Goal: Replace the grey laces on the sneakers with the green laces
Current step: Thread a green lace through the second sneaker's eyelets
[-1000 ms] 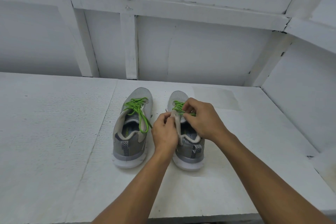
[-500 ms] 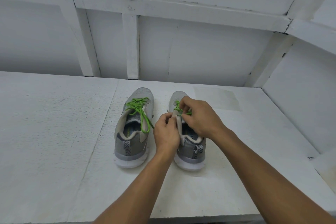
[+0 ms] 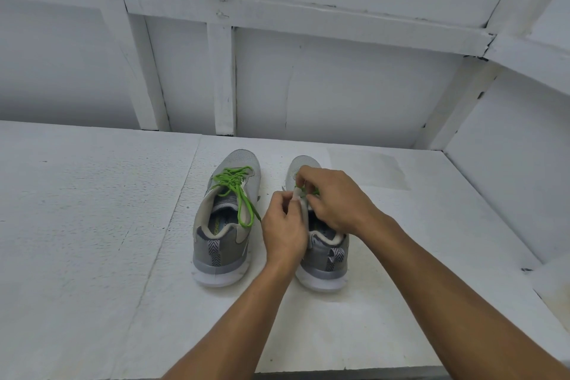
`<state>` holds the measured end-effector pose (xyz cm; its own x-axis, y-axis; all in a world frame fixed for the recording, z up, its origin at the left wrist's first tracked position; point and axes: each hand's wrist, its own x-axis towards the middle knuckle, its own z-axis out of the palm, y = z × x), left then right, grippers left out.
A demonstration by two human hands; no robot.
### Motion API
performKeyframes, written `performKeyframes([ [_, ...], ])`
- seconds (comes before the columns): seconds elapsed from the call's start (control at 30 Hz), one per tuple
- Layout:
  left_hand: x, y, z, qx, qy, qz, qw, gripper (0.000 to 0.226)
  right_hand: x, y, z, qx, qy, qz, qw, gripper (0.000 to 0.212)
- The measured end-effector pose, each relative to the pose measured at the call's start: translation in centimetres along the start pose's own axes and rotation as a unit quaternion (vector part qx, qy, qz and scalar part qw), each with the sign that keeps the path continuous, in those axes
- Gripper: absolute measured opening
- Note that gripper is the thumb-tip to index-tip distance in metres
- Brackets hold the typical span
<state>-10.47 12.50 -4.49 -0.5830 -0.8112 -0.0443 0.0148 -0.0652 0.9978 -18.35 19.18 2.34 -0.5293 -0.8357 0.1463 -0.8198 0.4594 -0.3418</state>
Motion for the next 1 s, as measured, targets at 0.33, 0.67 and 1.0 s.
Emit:
performKeyframes([
  [0.33, 0.3, -0.2, -0.9, 0.042, -0.054, 0.058, 0.996, 0.013, 0.4, 0.1, -0.1, -0.012, -0.019, 0.002, 1.0, 0.029],
  [0.67, 0.7, -0.7, -1.2, 0.033, -0.072, 0.016, 0.997, 0.024, 0.1, 0.2, 0.5, -0.012, -0.007, 0.032, 0.999, 0.029],
  [1.0, 1.7, 0.7, -1.2, 0.063, -0.002, 0.1, 0.993, 0.016, -0.9, 2.1, -0.1, 0.018, 0.045, 0.075, 0.996, 0.057],
])
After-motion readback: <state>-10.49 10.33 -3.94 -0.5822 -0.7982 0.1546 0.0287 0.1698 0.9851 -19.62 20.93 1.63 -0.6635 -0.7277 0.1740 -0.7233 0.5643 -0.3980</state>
